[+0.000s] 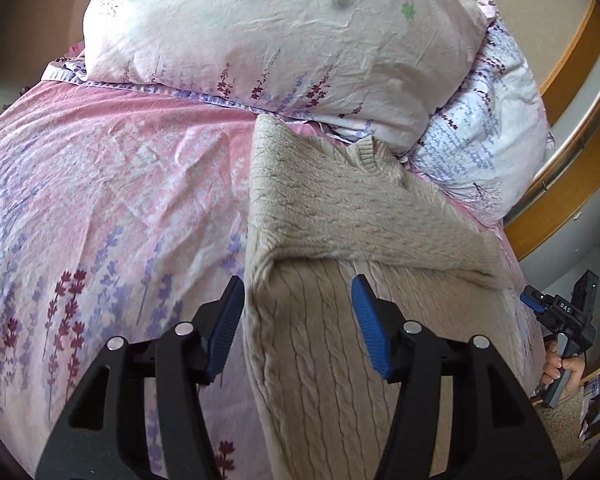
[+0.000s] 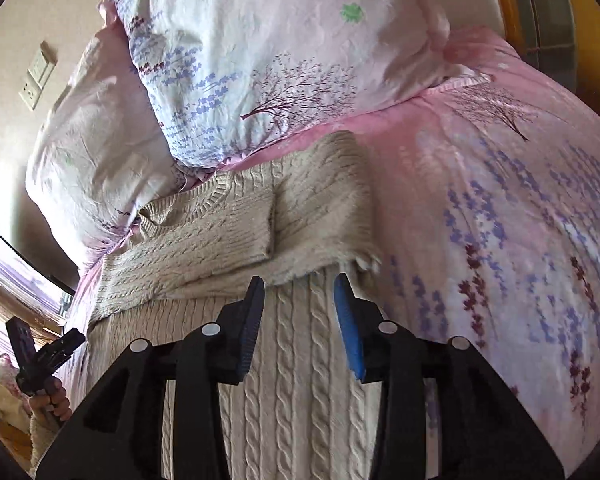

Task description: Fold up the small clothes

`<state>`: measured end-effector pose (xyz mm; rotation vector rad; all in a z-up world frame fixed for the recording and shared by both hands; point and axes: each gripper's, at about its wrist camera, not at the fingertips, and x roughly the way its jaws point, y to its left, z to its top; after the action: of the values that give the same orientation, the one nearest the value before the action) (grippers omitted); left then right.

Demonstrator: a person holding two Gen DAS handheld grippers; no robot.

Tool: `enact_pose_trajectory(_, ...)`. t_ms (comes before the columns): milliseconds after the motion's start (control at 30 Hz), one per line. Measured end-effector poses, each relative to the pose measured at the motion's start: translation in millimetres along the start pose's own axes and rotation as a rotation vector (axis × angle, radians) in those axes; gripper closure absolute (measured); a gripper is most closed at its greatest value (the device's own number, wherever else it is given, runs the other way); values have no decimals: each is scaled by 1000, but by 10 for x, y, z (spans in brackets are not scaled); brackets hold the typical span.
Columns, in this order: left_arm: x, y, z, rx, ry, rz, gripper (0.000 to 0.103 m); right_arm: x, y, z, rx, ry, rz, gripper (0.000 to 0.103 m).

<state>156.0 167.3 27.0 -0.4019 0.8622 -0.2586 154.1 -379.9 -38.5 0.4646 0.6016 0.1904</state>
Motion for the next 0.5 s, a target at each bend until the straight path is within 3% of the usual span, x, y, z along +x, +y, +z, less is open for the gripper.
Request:
enact_pose_trajectory(233,-336,44,-456,-43,16,-83,47,-242,-413,-437,68,62,43,65)
enact_pose_trajectory(500,-465,11,-904,-77,58,-142,48,-427,-561,-922,145,101,170,65)
